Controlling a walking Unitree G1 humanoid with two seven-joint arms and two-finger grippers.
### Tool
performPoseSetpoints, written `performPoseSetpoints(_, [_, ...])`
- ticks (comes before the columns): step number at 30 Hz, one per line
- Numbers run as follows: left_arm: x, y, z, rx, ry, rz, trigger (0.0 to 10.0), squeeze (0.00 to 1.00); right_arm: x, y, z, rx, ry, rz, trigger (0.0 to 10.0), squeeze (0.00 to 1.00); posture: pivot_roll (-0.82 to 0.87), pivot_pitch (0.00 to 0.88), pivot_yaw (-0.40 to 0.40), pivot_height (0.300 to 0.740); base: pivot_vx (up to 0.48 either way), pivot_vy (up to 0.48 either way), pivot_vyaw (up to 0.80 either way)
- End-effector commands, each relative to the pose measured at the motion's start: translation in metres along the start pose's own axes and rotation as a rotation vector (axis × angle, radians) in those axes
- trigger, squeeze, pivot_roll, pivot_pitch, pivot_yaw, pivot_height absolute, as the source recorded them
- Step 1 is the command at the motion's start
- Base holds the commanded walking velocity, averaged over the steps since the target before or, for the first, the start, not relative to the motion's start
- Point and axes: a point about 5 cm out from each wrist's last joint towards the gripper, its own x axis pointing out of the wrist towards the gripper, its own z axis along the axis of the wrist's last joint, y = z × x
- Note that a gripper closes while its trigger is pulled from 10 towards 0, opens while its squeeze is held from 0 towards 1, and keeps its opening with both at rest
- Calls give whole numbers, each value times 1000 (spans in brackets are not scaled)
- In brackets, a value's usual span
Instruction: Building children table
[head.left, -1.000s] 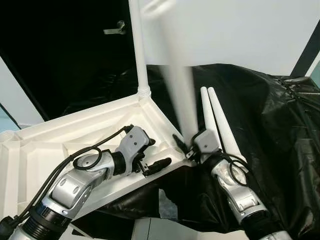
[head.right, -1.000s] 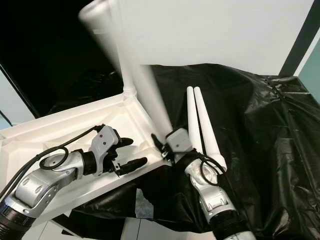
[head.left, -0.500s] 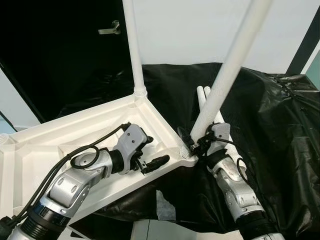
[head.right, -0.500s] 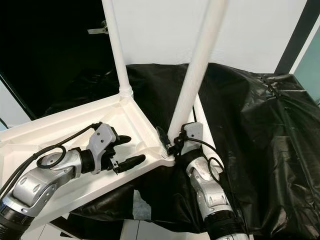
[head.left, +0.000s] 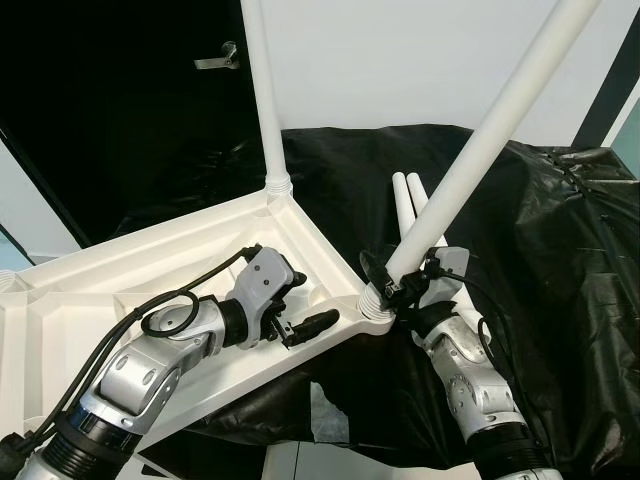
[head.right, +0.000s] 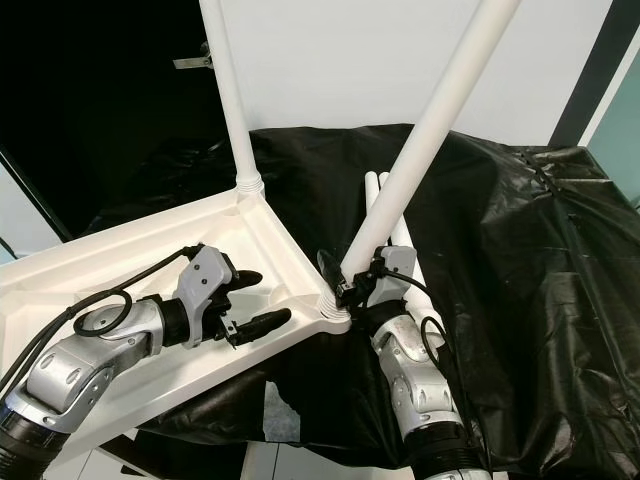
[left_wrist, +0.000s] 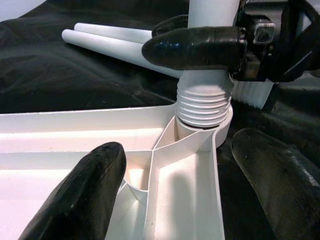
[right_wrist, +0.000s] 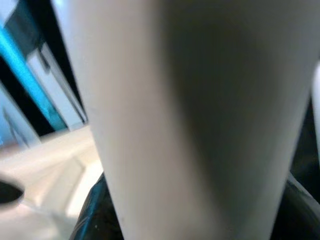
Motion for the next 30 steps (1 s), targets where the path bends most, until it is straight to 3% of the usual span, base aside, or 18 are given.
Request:
performPoseSetpoints(1, [-2,0,5,23,-2,-49,10000,0,-18,-5,-41,-44,209,-38,10000,0,97,0,43,740,0,0,0])
performPoseSetpoints(12, [-3,1,8,24,-9,-39,10000,0,-24,-3,-48,-184,256,29,10000,0,99,0,45,740,0,0,0])
performPoseSetpoints(19, [-4,2,8,23,-11,-40,10000,0,-25,0,-49,-208,258,49,10000,0,97,0,45,740,0,0,0])
performPoseSetpoints(20, [-4,2,8,22,-12,-40,10000,0,-25,0,-49,-208,257,52,8902,0,97,0,45,740,0,0,0])
performPoseSetpoints(21, [-4,2,8,22,-12,-40,10000,0,-25,0,-49,-208,257,52,8902,0,97,0,45,740,0,0,0])
performPoseSetpoints(22, [-4,2,8,23,-12,-40,10000,0,-25,1,-49,-211,254,54,6941,0,97,0,46,740,0,0,0])
performPoseSetpoints(23, [-4,2,8,23,-12,-41,10000,0,-25,1,-49,-223,251,58,3059,0,97,0,46,740,0,0,0])
performPoseSetpoints(27, [-4,2,8,23,-12,-41,10000,0,-24,1,-48,-233,248,60,3059,0,97,0,46,740,0,0,0])
performPoseSetpoints(28, [-4,2,8,24,-12,-43,10000,0,-24,1,-48,-251,247,69,4078,0,97,0,45,740,0,0,0])
performPoseSetpoints(29, [-4,2,9,25,-12,-44,10000,0,-24,2,-48,-268,246,80,2667,0,98,0,45,740,0,0,0])
performPoseSetpoints(30, [-4,2,9,25,-12,-44,10000,0,-24,2,-48,-268,246,80,2667,0,98,0,45,740,0,0,0])
